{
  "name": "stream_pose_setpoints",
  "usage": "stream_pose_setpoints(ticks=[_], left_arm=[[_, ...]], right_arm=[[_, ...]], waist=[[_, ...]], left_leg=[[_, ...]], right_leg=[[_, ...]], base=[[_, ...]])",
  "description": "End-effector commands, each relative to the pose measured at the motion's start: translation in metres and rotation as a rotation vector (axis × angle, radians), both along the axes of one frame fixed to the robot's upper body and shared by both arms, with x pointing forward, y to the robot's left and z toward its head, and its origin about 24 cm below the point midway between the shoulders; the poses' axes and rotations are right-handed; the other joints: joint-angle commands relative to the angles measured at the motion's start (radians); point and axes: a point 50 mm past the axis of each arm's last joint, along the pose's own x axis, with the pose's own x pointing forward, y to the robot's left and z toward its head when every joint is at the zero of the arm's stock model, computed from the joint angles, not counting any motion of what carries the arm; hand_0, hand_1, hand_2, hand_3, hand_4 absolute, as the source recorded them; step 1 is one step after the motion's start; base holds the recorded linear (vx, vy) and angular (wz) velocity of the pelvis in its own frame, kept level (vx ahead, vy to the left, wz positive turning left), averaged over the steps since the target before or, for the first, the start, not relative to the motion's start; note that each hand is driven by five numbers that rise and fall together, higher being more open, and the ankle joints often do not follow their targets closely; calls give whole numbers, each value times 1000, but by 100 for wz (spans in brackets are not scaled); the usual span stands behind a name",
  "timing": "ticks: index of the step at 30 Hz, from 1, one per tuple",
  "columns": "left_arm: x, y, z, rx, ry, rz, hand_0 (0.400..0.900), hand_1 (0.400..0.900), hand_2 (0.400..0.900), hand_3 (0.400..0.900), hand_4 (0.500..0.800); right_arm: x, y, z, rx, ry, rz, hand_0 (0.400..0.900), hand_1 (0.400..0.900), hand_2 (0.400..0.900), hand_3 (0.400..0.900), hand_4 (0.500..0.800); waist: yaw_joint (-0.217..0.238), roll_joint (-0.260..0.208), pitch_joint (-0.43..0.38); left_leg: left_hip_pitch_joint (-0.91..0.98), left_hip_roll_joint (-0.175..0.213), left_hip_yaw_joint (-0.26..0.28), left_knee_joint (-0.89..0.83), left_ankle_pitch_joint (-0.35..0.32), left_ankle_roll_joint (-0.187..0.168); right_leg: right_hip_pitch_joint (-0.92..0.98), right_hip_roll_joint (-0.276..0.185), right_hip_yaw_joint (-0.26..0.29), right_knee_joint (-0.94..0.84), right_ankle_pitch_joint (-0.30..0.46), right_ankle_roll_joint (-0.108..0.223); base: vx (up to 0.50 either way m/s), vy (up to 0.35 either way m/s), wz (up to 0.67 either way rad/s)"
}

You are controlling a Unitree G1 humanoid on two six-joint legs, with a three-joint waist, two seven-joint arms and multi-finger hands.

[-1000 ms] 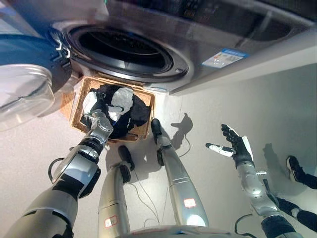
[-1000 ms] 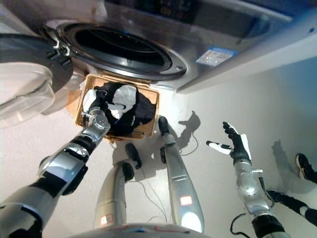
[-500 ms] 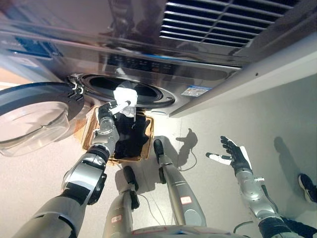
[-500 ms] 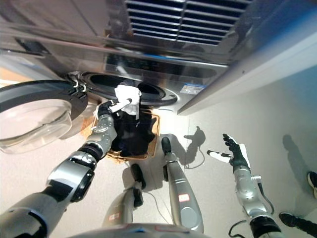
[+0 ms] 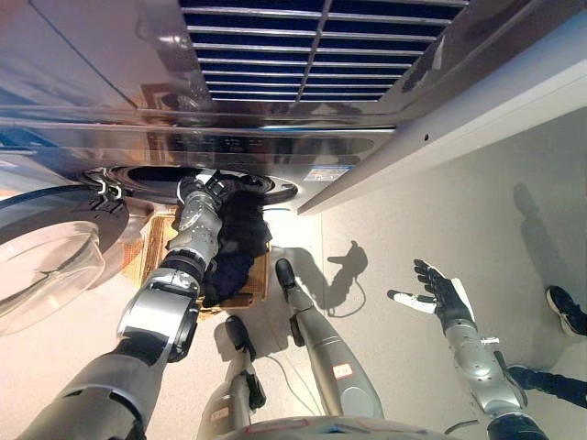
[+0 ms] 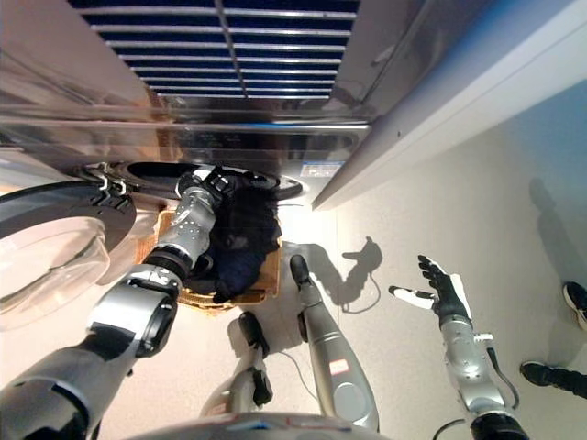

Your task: Put the clothes in the basket into the washing machine.

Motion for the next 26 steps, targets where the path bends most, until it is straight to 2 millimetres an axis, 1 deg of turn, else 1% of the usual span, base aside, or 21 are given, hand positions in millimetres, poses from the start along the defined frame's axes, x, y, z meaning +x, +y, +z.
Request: stream_pose_setpoints(ticks=[1, 4, 6, 9, 11, 13, 15, 20, 24, 26], left_arm=[[10, -9, 31, 34, -164, -22, 900, 900, 900, 900, 800], [9, -5, 25, 56, -127, -11, 900, 900, 900, 900, 800], [7, -7, 22, 64, -123, -15, 900, 900, 900, 900, 800], [2, -12, 7, 75, -88, -33, 900, 900, 900, 900, 800], [-5, -16, -7, 98, -61, -58, 900, 900, 900, 900, 800], [-13, -14, -23, 155, -19, -80, 900, 900, 900, 900, 800], [-25, -11, -44, 216, 35, -107, 900, 900, 900, 900, 800], [-52, -3, -80, 268, 124, -143, 900, 900, 900, 900, 800], [-70, 6, -99, 302, 171, -160, 900, 900, 900, 900, 800], [-78, 12, -105, 324, 186, -170, 900, 900, 900, 900, 800]], right_arm=[[-46, -50, 12, -167, 72, -49, 900, 900, 900, 900, 800], [-48, -52, 12, -170, 79, -55, 900, 900, 900, 900, 800], [-49, -52, 12, -168, 75, -61, 900, 900, 900, 900, 800], [-47, -51, 13, -162, 64, -67, 900, 900, 900, 900, 800], [-46, -50, 13, -152, 57, -74, 900, 900, 900, 900, 800], [-43, -48, 12, -146, 53, -70, 900, 900, 900, 900, 800], [-40, -46, 10, -138, 51, -66, 900, 900, 900, 900, 800], [-35, -43, 9, -136, 53, -48, 900, 900, 900, 900, 800], [-30, -39, 7, -131, 55, -30, 900, 900, 900, 900, 800], [-28, -38, 7, -127, 55, -27, 900, 900, 900, 900, 800]], waist=[[-25, 91, -152], [-22, 96, -159], [-19, 98, -160], [-10, 95, -160], [-2, 91, -162], [5, 84, -164], [17, 75, -170], [44, 62, -179], [63, 52, -205], [75, 48, -217]], left_leg=[[-26, 111, -41, -20, 87, -85], [-23, 115, -42, -19, 87, -88], [-23, 116, -47, -17, 89, -88], [-20, 117, -60, -8, 87, -87], [-14, 117, -73, 2, 81, -84], [-3, 116, -83, 13, 74, -82], [16, 115, -93, 22, 62, -78], [85, 107, -115, 31, 41, -72], [130, 103, -123, 24, 42, -70], [151, 98, -129, 24, 40, -68]], right_leg=[[0, -11, -7, 44, -66, 89], [4, -14, -9, 44, -68, 89], [7, -16, -15, 47, -68, 88], [15, -20, -25, 57, -71, 87], [30, -23, -33, 62, -72, 86], [50, -26, -38, 63, -71, 86], [85, -30, -44, 63, -70, 87], [194, -43, -57, 43, -73, 90], [281, -51, -70, -9, -64, 97], [323, -56, -77, -32, -63, 100]], base=[[0, 0, 0], [7, -10, 8], [-10, -23, 15], [-11, -17, 19], [2, -27, 23], [17, -10, 18], [40, 12, 15], [51, 39, 19], [53, 46, 12], [52, 39, 8]])
